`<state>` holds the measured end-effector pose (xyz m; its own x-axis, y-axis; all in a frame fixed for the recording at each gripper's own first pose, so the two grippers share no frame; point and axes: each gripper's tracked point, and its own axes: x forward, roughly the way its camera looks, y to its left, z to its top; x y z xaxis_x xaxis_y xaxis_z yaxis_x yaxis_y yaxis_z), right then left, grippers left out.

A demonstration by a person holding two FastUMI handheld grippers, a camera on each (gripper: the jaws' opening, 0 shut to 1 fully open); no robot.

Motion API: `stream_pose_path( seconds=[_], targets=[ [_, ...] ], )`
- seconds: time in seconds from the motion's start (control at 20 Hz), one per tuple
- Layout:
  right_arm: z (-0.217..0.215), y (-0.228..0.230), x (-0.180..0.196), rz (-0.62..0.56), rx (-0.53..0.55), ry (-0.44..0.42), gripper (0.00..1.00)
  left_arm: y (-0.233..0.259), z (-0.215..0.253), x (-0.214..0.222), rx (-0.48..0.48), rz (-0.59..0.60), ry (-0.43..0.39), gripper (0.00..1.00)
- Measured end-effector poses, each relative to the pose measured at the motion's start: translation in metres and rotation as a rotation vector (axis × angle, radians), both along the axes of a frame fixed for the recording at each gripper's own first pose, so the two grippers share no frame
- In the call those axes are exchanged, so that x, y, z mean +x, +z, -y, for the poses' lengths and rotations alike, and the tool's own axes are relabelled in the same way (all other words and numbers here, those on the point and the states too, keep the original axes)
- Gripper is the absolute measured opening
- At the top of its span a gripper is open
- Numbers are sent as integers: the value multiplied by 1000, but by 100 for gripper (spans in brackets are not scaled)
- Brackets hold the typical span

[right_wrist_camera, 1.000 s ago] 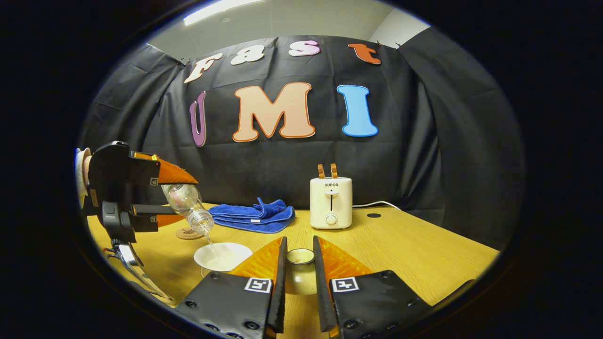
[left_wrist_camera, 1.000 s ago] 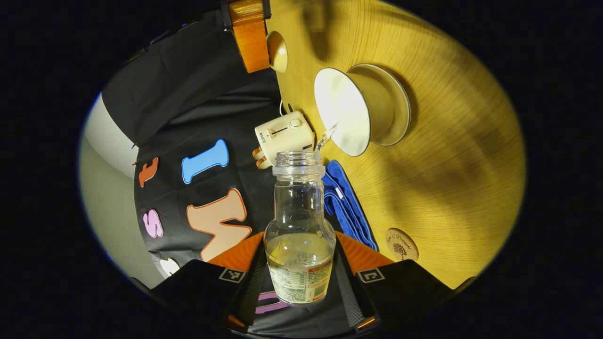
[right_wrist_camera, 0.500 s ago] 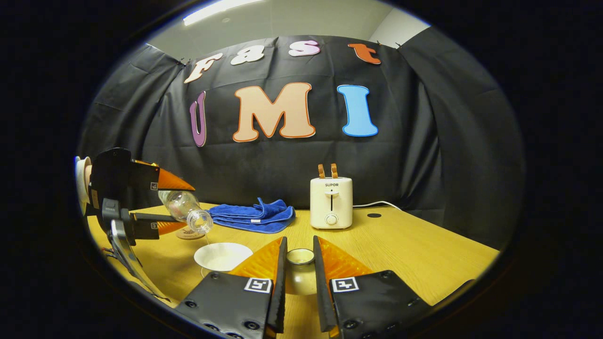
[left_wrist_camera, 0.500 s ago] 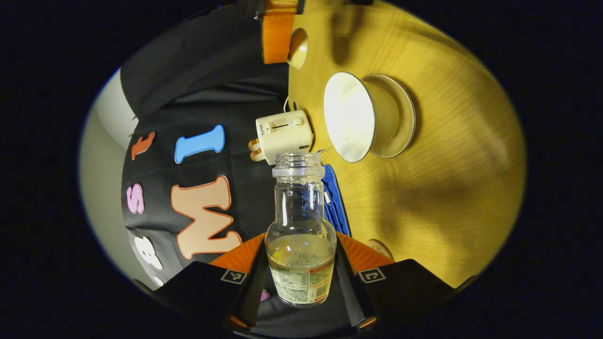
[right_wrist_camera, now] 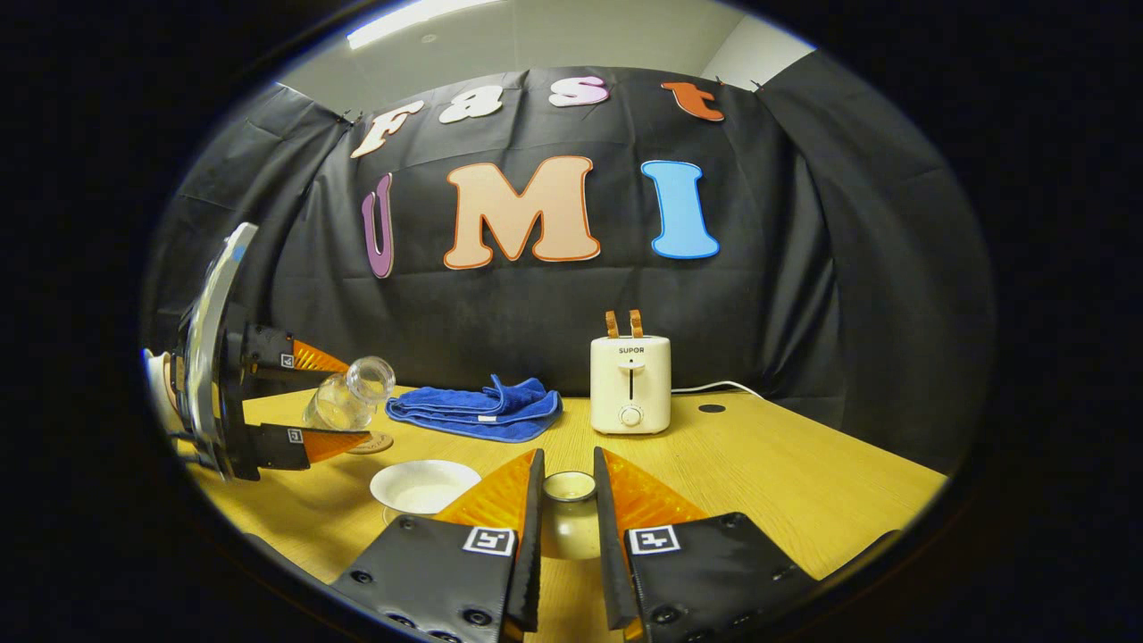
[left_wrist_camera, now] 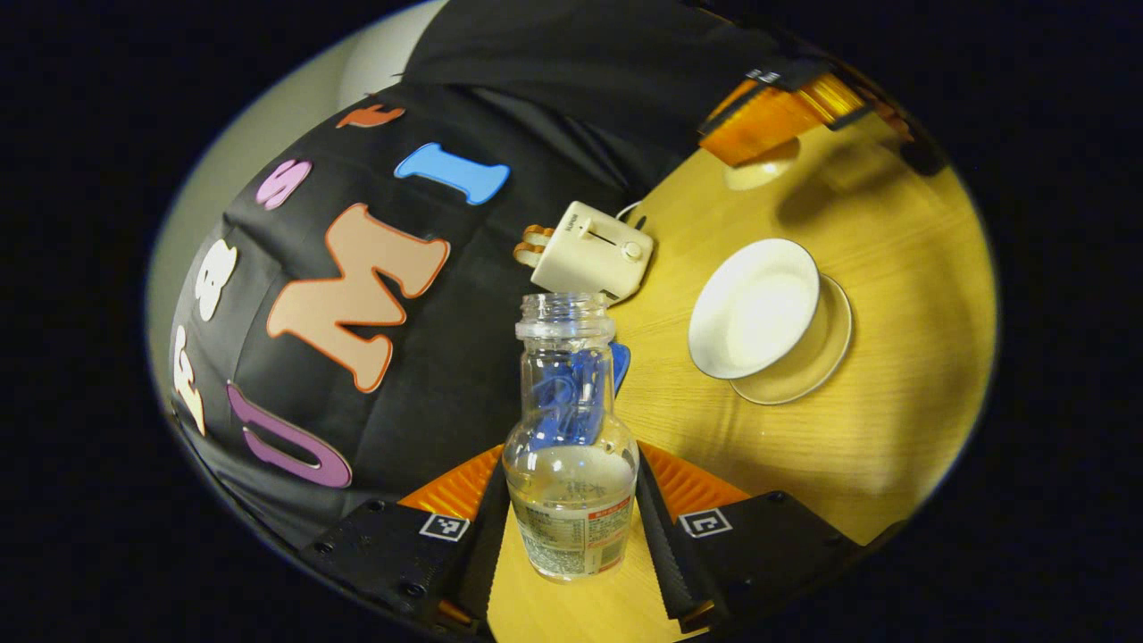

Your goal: Open the teacup lid with one hand, grasp the water bottle and pour water into the teacup with the other hand; after pouring, place the water bottle on the coaster and then close the teacup lid.

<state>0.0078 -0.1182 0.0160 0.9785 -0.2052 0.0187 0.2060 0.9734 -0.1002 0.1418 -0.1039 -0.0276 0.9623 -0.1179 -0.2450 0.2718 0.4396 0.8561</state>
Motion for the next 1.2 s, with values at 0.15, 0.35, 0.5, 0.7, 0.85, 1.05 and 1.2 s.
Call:
stream_pose_path(
  seconds=[0.15, 0.35, 0.5, 0.7, 0.85, 1.05, 1.2],
  targets=[
    [-1, -1, 0, -1, 0, 0, 32, 11, -16, 0, -170, 48, 67, 69],
    [-1, 0, 0, -1, 0, 0, 32, 26, -42, 2, -414, 94, 141, 70],
    [0, 0, -1, 0, -1, -1, 31, 38, -60, 4, -572, 138, 167, 70],
    [1, 0, 0, 0, -1, -5, 32, 43, -86, 7, -713, 184, 199, 69],
    [2, 0, 0, 1, -1, -13, 31, 44, -94, 15, -769, 186, 201, 69],
    [1, 0, -1, 0, -1, -8, 31, 38, -98, 23, -812, 191, 198, 69],
    [0, 0, 1, -2, -1, -2, 31, 29, -96, 30, -828, 173, 199, 69]
  ],
)
